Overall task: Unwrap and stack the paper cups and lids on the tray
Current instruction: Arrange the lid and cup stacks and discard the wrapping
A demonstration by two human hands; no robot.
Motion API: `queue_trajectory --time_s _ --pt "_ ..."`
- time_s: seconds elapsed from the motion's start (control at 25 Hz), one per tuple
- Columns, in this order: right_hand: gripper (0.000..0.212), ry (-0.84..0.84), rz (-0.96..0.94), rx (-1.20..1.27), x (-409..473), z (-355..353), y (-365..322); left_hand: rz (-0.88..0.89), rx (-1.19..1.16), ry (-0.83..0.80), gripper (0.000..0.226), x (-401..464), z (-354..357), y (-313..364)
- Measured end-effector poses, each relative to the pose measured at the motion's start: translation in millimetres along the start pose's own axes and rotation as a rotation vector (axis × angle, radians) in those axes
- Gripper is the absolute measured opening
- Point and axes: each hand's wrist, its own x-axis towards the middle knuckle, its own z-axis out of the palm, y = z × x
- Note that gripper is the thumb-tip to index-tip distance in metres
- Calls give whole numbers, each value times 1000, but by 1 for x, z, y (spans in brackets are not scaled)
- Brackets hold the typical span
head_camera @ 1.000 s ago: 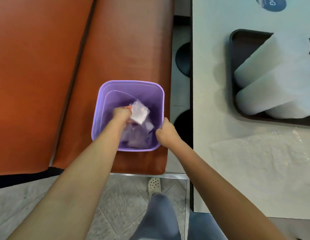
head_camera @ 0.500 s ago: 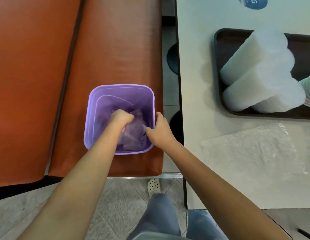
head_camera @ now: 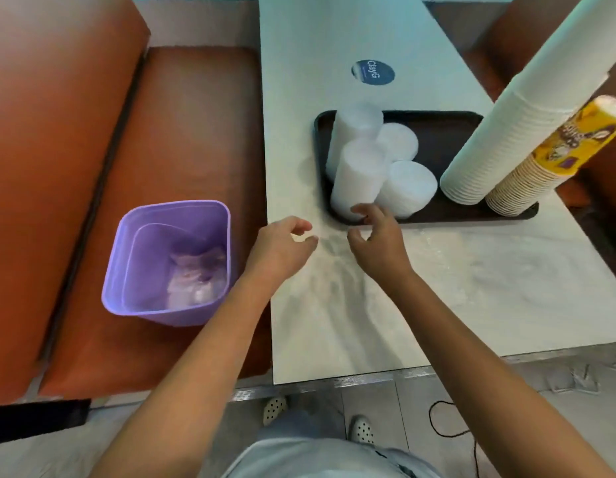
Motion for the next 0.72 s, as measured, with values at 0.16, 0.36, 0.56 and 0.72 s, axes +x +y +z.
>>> queue_trajectory --time_s 0.16,0.36,0.56,0.72 --pt "28 -27 17 -198 -21 -48 74 -39 215 -14 32 -17 47 -1" --pt "28 -122 -4 -525 -36 -80 130 -125 464 60 46 -41 83 -1" --pt "26 -166 -173 -531 -41 -92 135 -174 517 96 52 -46 92 3" --pt "54 -384 -550 -468 -62 -90 136 -289 174 149 43 -47 91 13"
